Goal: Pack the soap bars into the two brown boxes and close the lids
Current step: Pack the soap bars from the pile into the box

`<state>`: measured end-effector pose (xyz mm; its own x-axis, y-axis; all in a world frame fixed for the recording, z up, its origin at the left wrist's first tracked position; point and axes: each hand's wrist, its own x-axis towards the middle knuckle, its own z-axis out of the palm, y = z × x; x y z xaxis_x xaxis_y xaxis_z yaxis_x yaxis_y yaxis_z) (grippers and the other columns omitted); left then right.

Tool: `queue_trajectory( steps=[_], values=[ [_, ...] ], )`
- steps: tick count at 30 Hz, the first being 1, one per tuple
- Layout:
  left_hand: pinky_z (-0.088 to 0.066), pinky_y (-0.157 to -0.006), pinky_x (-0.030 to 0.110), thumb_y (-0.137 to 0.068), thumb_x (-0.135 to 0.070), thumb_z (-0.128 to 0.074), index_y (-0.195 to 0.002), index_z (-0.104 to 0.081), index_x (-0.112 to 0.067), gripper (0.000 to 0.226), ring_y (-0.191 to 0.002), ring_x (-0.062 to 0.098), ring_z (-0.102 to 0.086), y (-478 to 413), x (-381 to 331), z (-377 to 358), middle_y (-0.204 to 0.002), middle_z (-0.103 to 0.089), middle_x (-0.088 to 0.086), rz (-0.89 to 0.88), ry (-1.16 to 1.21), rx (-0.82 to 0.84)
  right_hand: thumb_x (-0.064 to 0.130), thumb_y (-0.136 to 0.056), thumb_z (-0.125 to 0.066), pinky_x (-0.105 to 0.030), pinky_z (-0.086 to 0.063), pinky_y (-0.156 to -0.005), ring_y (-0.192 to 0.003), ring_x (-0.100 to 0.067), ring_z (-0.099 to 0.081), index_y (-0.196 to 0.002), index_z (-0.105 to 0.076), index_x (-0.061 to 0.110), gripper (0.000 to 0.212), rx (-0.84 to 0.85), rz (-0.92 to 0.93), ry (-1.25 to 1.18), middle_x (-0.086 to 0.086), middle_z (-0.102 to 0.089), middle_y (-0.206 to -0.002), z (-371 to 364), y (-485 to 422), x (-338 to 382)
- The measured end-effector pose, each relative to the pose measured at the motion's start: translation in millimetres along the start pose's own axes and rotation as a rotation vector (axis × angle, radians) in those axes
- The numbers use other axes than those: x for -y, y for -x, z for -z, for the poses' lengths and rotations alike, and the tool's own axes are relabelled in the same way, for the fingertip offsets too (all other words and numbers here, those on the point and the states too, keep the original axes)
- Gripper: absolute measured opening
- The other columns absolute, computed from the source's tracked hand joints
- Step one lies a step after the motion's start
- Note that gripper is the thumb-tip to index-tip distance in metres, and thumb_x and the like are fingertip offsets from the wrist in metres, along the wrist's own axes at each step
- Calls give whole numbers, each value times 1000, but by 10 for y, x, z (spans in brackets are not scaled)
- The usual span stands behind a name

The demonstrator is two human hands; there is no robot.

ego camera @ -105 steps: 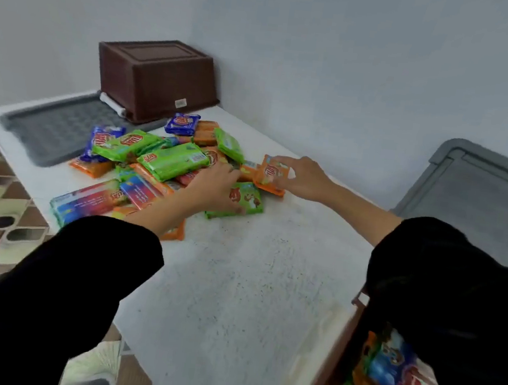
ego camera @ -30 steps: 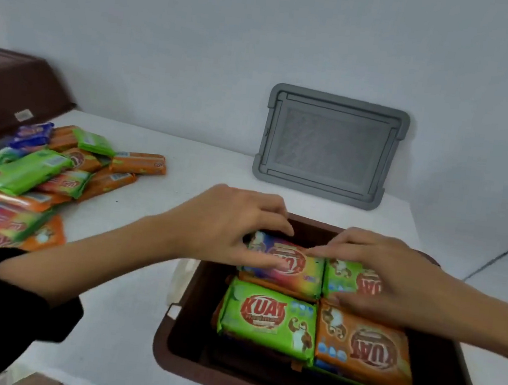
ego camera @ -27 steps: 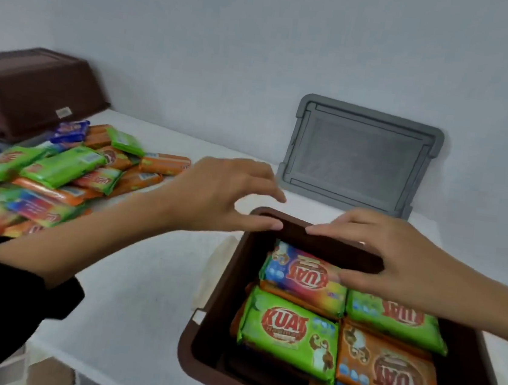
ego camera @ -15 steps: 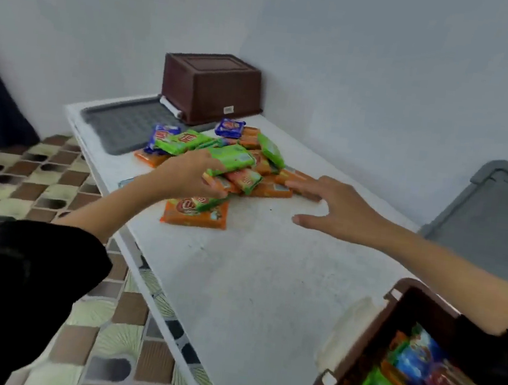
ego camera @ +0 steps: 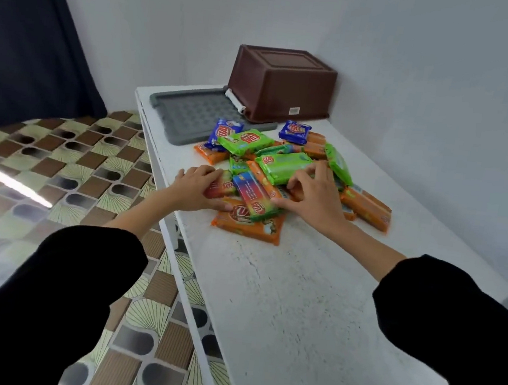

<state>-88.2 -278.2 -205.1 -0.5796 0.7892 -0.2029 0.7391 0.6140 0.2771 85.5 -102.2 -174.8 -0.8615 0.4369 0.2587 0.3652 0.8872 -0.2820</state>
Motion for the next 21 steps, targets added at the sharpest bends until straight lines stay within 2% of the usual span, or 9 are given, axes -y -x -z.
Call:
queue_trajectory(
  steps=[3,5,7,8,10,13,17,21],
  values=[
    [-30,-110,42,-78,-55,-61,-144,-31,-19,82,-132,29,-33,-39,-8,48,-146,-33,9,-8,84,-65,48,-74,-70,-31,-37,-94,-117,-23,-43,-98,-55,10,47,-11,149,-52,-7,-47,-121,46,-127,-38],
    [-36,-105,42,-78,-53,-62,-141,-38,-19,76,-128,29,-38,-58,6,65,-142,-40,9,-3,100,-92,47,-77,-68,-32,-30,-104,-130,-23,-36,-118,-52,13,55,97,243,-51,-7,-43,-136,88,-239,-17],
    [-38,-102,43,-78,-54,-62,-140,-41,-21,73,-126,28,-40,-53,24,61,-140,-43,8,4,83,-113,47,-82,-62,-35,-19,-113,-141,-23,-23,-140,-36,18,70,254,292,26,-6,-29,-150,109,-330,9],
    [-39,-101,43,-78,-54,-62,-139,-41,-23,71,-126,27,-40,-50,33,54,-139,-44,7,6,75,-123,46,-84,-59,-37,-16,-115,-143,-23,-17,-145,-28,22,73,307,300,58,-5,-24,-153,100,-362,11],
    [-40,-100,42,-80,-53,-60,-139,-41,-25,68,-125,26,-41,-41,41,44,-140,-44,5,3,56,-142,43,-87,-57,-41,-15,-116,-144,-26,-13,-147,-21,29,71,359,302,76,-3,-20,-155,91,-396,9],
    [-40,-98,41,-84,-51,-57,-141,-39,-25,65,-125,26,-40,-27,18,44,-141,-42,5,-5,-25,-155,35,-89,-56,-44,-19,-113,-140,-27,-15,-146,-19,36,69,404,310,146,-1,-21,-154,161,-432,-34],
    [-42,-93,39,-84,-51,-57,-142,-36,-30,65,-123,25,-42,-20,5,83,-139,-43,4,-22,-112,-129,20,-87,-61,-46,-26,-111,-135,-27,-19,-146,-12,41,79,455,372,342,-2,-21,-153,261,-481,-92],
    [-43,-80,34,-77,-54,-65,-136,-46,-30,66,-110,25,-50,3,-23,171,-121,-54,9,14,-98,-140,16,-86,-62,-48,-16,-115,-136,-27,-23,-145,-17,44,79,456,335,379,-8,-25,-146,240,-471,-15]
  ],
)
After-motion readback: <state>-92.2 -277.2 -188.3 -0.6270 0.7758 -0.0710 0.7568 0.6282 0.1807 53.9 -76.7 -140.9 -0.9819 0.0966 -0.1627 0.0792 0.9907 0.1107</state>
